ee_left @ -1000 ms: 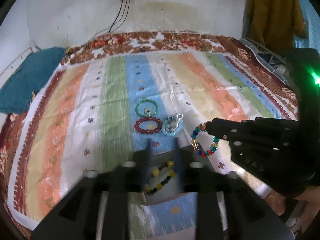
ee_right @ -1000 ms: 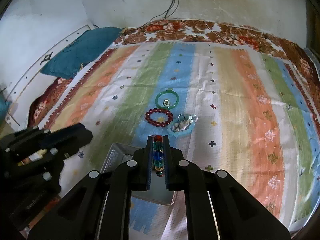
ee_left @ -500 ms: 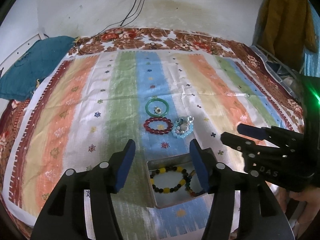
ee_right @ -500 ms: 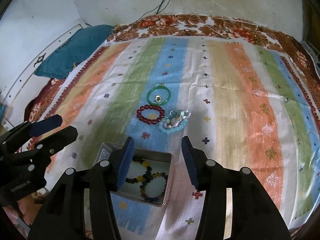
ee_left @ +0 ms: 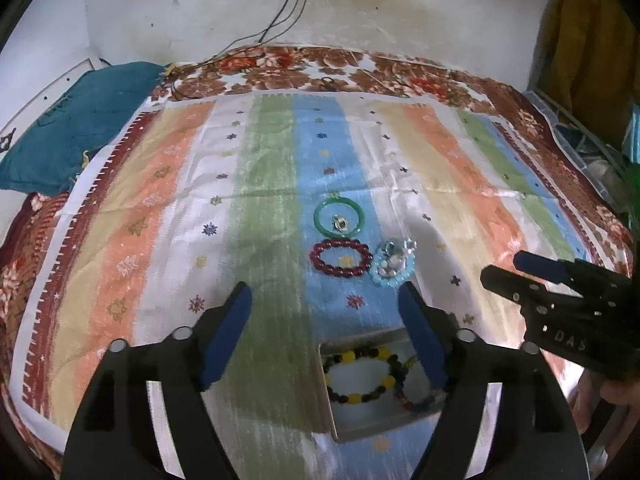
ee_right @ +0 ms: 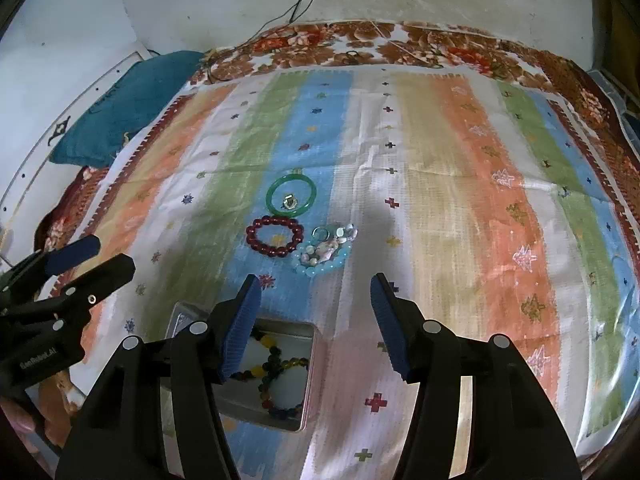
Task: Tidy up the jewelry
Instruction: 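Move the left tool toward the red bead bracelet while the right tool approaches the pale blue bracelet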
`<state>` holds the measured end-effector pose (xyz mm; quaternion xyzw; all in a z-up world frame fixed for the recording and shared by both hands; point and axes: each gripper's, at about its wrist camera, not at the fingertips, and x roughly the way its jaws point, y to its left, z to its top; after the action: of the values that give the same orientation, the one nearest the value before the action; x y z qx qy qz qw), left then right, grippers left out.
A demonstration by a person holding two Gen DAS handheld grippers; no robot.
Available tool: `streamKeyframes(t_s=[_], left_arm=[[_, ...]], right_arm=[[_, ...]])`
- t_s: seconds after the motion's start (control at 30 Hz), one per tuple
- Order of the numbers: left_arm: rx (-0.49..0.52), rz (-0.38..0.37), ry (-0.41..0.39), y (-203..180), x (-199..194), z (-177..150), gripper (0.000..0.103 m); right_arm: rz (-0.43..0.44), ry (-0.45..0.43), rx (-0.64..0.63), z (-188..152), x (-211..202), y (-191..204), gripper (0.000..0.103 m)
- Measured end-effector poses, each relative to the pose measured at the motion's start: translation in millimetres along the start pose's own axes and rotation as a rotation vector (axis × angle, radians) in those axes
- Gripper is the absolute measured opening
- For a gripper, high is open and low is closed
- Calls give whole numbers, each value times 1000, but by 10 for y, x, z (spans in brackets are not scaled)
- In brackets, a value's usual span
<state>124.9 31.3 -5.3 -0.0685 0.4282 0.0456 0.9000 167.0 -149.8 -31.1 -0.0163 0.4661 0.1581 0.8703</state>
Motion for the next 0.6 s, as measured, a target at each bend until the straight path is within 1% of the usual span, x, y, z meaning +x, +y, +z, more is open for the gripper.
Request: streamKeyframes(t_s=[0.1, 0.3, 0.37, 0.6], left_arm=[[-2, 16, 5, 13, 69, 44, 80], [-5, 23, 36, 79, 196, 73, 80], [-13, 28, 34, 113, 197, 84, 82], [-4, 34, 48, 110, 316, 156, 83]], right_arm=[[-11, 0, -3, 32, 35, -1, 63], [-21, 13, -4, 81, 133, -38, 66], [-25, 20, -4, 88, 170, -47, 66], [-16, 57, 14, 124, 333, -81, 66]])
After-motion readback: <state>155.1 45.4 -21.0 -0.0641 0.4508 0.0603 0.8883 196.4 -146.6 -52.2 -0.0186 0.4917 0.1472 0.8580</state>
